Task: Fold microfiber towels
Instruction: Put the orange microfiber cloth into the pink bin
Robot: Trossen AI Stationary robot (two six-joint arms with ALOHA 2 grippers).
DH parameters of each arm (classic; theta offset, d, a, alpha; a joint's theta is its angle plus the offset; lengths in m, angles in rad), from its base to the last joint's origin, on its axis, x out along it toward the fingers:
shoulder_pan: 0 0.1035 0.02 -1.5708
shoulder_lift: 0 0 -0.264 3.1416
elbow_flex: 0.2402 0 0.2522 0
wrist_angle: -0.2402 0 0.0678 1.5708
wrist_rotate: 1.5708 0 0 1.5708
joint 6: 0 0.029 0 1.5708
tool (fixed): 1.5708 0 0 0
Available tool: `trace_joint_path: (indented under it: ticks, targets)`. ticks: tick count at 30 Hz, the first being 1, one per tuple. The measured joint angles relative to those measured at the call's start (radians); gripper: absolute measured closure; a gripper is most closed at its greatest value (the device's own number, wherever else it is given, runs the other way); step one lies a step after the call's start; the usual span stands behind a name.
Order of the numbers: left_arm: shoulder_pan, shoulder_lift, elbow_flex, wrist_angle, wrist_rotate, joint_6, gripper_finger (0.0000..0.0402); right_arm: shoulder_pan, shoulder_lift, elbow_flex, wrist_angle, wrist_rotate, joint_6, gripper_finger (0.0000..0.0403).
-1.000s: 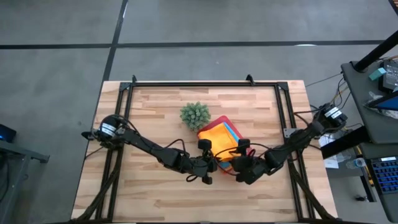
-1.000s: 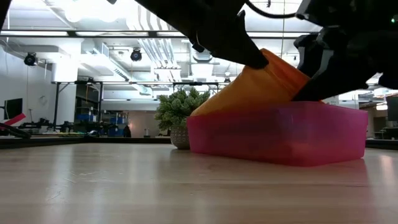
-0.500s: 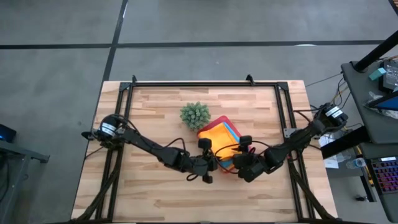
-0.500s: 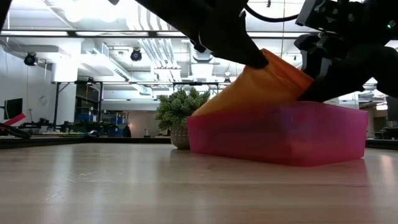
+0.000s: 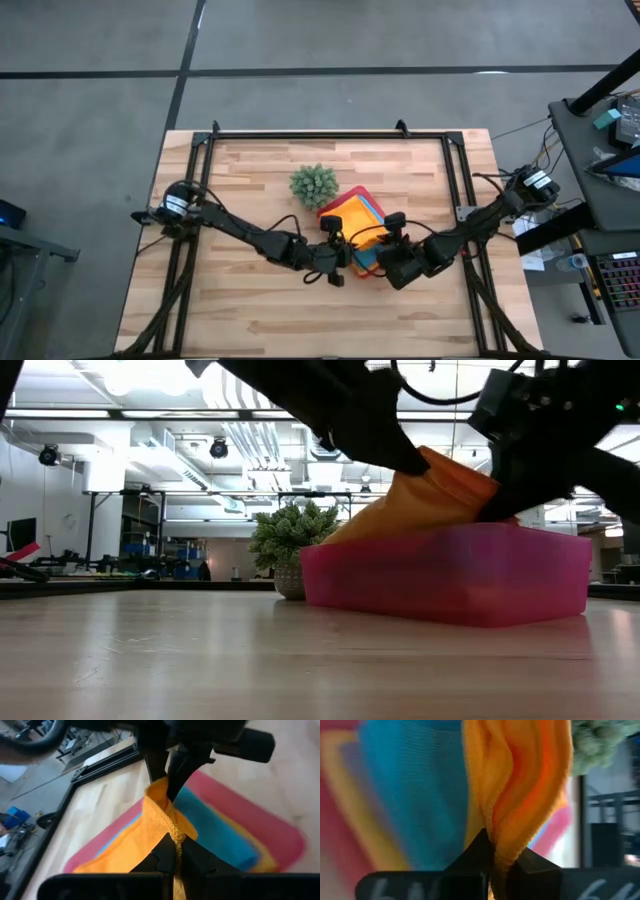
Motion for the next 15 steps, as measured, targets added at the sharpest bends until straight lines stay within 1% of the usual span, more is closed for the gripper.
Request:
trace_joint_path:
  ticks: [3,10,13,15]
  targets:
    - [0.028,-0.009,-0.001,0.0,0.0,0.039,0.0401,-0.03,0.0,0.044,-0.077,0.036,-0.046,0.0392]
    - [0.058,-0.044,-0.001,0.0,-0.002,0.131,0.0401,-0.091,-0.012,0.166,-0.295,0.045,-0.093,0.0393]
    - [0.052,-0.056,-0.001,0.004,0.044,0.133,0.0401,-0.09,-0.017,0.202,-0.353,0.023,-0.074,0.0393]
    - [0.044,-0.055,-0.001,-0.001,0.1,0.122,0.0401,-0.085,-0.02,0.21,-0.365,-0.051,-0.058,0.0393]
